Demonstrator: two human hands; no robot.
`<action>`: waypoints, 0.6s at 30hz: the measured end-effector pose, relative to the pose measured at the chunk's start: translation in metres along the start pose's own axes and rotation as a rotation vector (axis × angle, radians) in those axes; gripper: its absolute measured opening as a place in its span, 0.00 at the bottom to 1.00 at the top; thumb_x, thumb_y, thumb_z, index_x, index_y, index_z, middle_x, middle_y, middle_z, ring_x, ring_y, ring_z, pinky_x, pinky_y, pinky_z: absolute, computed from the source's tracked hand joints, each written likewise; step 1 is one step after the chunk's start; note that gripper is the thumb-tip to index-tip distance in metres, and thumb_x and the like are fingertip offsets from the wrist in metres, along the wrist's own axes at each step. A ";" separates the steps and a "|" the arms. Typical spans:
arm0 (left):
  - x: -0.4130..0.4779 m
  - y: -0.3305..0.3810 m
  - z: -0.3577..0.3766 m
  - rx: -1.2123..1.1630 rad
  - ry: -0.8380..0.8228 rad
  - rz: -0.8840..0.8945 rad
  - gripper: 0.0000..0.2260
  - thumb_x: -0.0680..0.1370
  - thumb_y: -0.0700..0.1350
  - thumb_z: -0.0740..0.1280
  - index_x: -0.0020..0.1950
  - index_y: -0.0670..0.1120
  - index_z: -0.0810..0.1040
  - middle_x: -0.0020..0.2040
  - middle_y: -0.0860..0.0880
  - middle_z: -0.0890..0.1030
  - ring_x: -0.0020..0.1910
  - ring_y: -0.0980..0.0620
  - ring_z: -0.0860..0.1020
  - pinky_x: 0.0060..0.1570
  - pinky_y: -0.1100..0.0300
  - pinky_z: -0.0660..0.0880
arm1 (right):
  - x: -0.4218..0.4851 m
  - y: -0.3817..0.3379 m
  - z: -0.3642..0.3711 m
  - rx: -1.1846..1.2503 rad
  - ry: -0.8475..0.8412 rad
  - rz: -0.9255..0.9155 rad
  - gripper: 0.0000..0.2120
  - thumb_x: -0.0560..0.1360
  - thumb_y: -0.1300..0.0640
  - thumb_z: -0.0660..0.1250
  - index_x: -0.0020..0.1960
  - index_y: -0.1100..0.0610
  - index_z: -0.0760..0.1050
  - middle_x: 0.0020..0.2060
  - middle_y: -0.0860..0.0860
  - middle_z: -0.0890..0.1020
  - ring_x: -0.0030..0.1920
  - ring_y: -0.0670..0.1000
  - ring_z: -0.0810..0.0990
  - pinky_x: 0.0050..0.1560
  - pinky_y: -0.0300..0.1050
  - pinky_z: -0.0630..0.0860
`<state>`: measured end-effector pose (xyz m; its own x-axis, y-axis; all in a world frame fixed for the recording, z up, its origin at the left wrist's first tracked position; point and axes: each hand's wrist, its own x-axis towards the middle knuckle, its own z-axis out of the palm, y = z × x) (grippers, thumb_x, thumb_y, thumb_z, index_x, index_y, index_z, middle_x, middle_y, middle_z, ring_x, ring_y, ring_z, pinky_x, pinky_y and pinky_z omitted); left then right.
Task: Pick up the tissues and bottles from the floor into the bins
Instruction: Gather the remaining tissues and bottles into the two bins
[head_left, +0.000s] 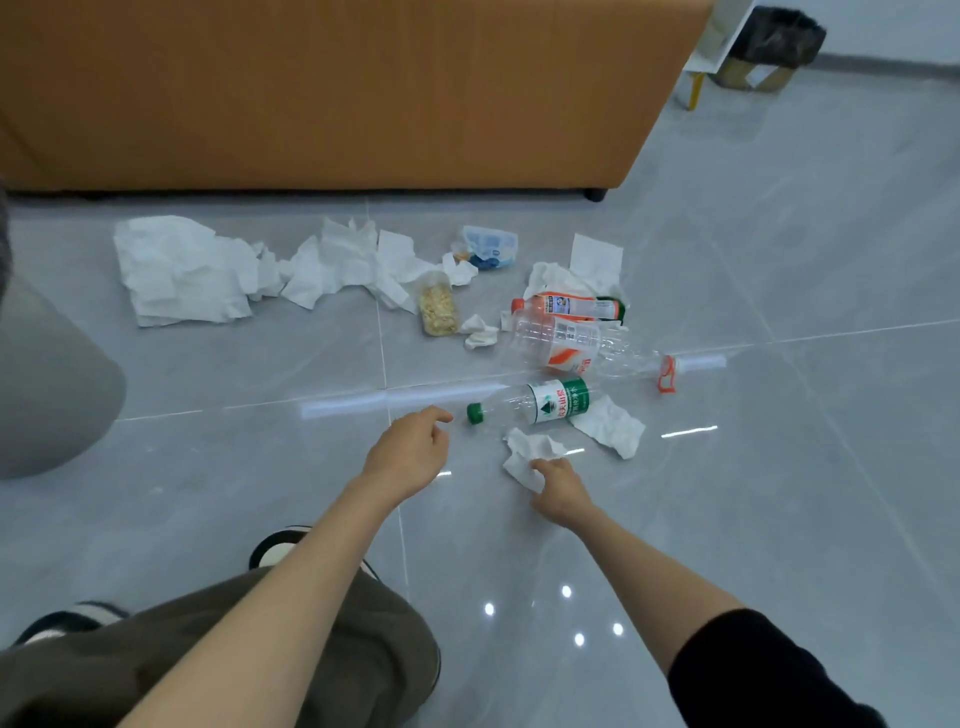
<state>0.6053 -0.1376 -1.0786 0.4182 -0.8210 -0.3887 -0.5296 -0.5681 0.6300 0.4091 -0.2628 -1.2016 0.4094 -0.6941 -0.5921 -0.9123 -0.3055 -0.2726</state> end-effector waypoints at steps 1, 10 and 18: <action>0.000 -0.004 0.001 0.003 -0.006 0.000 0.16 0.81 0.43 0.55 0.68 0.49 0.70 0.61 0.48 0.77 0.59 0.47 0.75 0.58 0.54 0.73 | -0.001 -0.002 0.006 -0.015 0.031 -0.007 0.24 0.74 0.63 0.61 0.70 0.54 0.67 0.67 0.58 0.65 0.64 0.61 0.70 0.62 0.48 0.69; 0.004 -0.023 0.022 0.034 -0.136 -0.021 0.19 0.80 0.46 0.59 0.72 0.51 0.66 0.66 0.47 0.73 0.62 0.47 0.74 0.61 0.55 0.71 | -0.018 -0.023 0.013 0.318 0.112 -0.132 0.09 0.69 0.64 0.67 0.43 0.56 0.68 0.40 0.52 0.77 0.39 0.53 0.75 0.38 0.43 0.68; 0.006 -0.014 0.037 0.014 -0.252 0.144 0.38 0.71 0.49 0.74 0.76 0.53 0.58 0.73 0.48 0.64 0.70 0.49 0.65 0.66 0.59 0.63 | -0.055 -0.042 -0.029 0.614 0.050 -0.331 0.17 0.64 0.64 0.77 0.42 0.56 0.69 0.38 0.52 0.82 0.31 0.42 0.74 0.37 0.34 0.74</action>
<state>0.5881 -0.1363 -1.1144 0.1425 -0.8809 -0.4513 -0.5808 -0.4436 0.6825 0.4247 -0.2305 -1.1354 0.6508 -0.6617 -0.3723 -0.5637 -0.0926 -0.8208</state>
